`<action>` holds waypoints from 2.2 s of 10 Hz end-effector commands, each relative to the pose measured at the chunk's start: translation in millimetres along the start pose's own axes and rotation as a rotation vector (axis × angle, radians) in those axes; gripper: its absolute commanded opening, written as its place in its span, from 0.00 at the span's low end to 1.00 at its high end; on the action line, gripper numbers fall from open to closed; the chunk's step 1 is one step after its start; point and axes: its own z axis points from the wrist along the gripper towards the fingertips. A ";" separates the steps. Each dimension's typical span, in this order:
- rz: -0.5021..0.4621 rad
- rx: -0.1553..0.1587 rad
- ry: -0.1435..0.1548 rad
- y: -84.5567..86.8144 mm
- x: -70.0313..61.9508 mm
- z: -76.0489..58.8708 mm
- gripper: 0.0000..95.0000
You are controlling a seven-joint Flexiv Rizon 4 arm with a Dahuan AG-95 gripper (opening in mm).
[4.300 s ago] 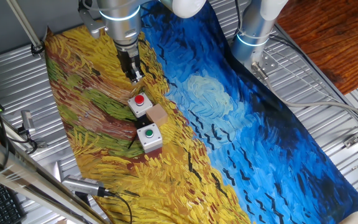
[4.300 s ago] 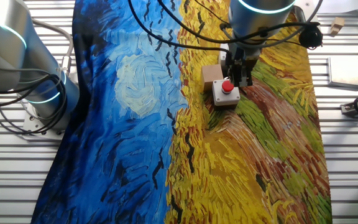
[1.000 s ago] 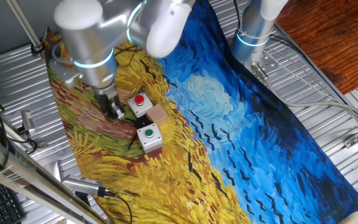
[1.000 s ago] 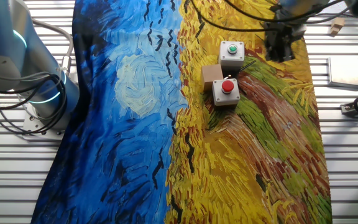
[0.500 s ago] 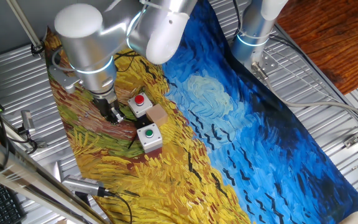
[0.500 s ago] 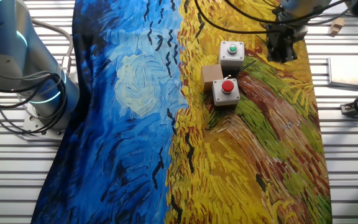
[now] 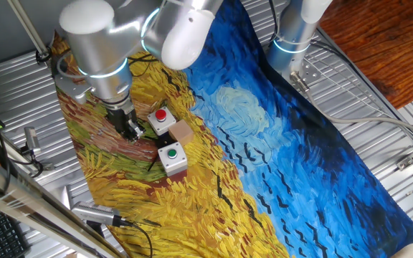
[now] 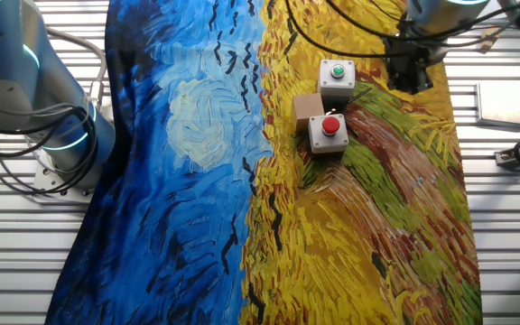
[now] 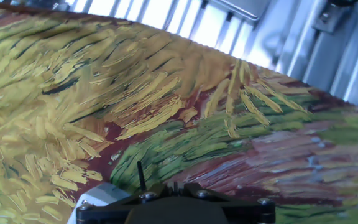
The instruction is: Turn the hands of a clock
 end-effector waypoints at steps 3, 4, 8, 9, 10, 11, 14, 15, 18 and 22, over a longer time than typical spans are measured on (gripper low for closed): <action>0.146 0.020 -0.019 7.1 -0.7 1.4 0.00; 0.172 0.032 -0.021 23.2 -2.3 6.5 0.00; 0.223 0.067 -0.013 55.9 -4.9 13.6 0.00; 0.244 0.074 -0.012 66.4 -5.6 16.0 0.00; 0.256 0.078 -0.013 73.5 -4.9 17.6 0.00; 0.263 0.077 -0.015 75.0 -4.6 17.9 0.00; 0.194 0.068 -0.012 75.0 -4.6 17.9 0.00; 0.154 0.070 -0.001 75.0 -4.6 17.9 0.00; 0.062 0.071 0.018 71.3 -3.5 15.6 0.00; 0.091 0.066 0.010 83.5 -9.7 24.5 0.00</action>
